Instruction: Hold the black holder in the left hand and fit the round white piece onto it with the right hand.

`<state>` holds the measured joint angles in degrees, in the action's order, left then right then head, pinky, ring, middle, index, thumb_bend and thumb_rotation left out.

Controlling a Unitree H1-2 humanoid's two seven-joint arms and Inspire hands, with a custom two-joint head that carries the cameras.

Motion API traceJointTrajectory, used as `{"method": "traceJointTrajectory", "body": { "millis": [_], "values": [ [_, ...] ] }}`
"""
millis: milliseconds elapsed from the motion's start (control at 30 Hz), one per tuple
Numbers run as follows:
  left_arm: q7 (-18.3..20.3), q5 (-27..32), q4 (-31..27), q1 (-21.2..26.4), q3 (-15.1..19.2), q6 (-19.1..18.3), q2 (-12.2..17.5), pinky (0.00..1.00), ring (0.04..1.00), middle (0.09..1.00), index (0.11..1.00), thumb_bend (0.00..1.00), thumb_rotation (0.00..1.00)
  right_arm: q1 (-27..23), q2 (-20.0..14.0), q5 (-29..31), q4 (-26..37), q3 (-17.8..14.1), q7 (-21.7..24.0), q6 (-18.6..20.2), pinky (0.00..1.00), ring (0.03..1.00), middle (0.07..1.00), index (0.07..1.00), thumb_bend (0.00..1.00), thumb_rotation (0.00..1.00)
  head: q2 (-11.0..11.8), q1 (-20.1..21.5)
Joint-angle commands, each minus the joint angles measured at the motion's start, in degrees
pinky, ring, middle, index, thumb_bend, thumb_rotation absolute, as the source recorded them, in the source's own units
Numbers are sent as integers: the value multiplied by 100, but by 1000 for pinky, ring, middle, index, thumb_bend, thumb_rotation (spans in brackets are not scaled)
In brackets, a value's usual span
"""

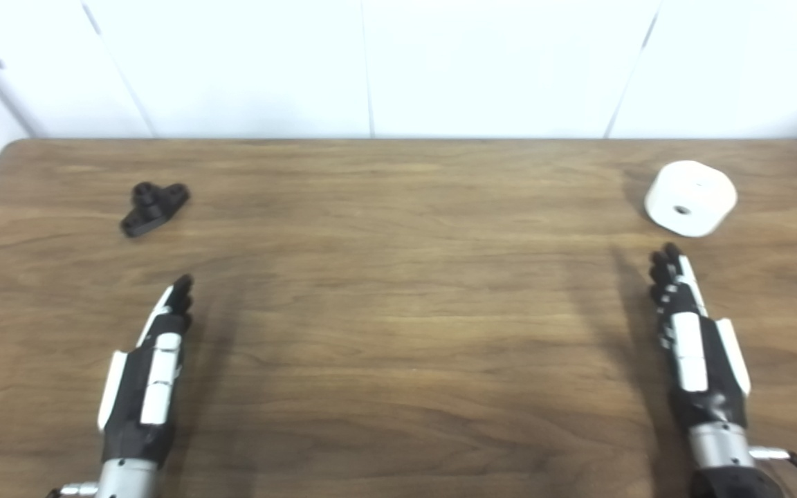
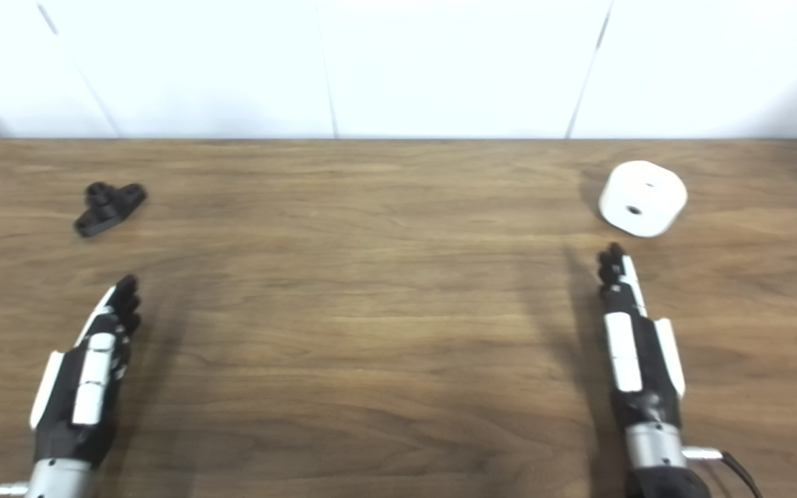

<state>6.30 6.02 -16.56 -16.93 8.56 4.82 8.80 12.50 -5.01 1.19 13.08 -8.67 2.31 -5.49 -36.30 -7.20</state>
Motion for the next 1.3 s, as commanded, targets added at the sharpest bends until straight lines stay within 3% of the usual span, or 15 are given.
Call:
{"method": "traceJointTrajectory", "body": {
  "millis": [0, 433, 600, 700, 867, 1133, 1200, 1267],
  "values": [
    [-33, -92, -12, -39, -78, 230, -64, 1000, 1000, 986, 941, 401, 901, 491, -138, 120, -124, -15, 99, -346, 1000, 986, 978, 998, 562, 1000, 73, -206],
    [-311, -641, 414, -31, -388, 746, -270, 963, 977, 968, 926, 395, 926, 388, -283, 353, -509, -209, 361, -525, 1000, 1000, 989, 1000, 579, 1000, 571, -1038],
    [-345, -698, 487, -27, -441, 761, -308, 986, 984, 969, 922, 422, 926, 336, -304, 376, -667, -235, 401, -773, 1000, 997, 976, 990, 610, 1000, 632, -1112],
    [-388, -739, 501, -27, -468, 753, -325, 982, 982, 969, 922, 440, 920, 307, -312, 315, -822, -237, 365, -1063, 1000, 974, 955, 973, 553, 1000, 670, -1116],
    [-485, -889, 457, -70, -493, 681, -335, 981, 984, 969, 922, 449, 918, 329, -303, 309, -840, -218, 354, -1128, 1000, 964, 941, 956, 542, 1000, 750, -1089],
    [-598, -1152, 272, -260, -474, 699, -343, 969, 986, 971, 930, 462, 729, 457, -262, 251, -774, -183, 348, -1103, 1000, 963, 934, 947, 596, 1000, 854, -1039],
    [-680, -1296, 176, -281, -449, 639, -347, 952, 980, 967, 933, 427, 696, 464, -263, 238, -788, -186, 343, -1141, 1000, 962, 933, 947, 597, 1000, 854, -1039],
    [-772, -1490, 36, -294, -425, 523, -329, 939, 974, 967, 934, 373, 565, 470, -258, 239, -802, -193, 333, -1172, 1000, 957, 930, 944, 602, 1000, 904, -1097]
  ]
}}
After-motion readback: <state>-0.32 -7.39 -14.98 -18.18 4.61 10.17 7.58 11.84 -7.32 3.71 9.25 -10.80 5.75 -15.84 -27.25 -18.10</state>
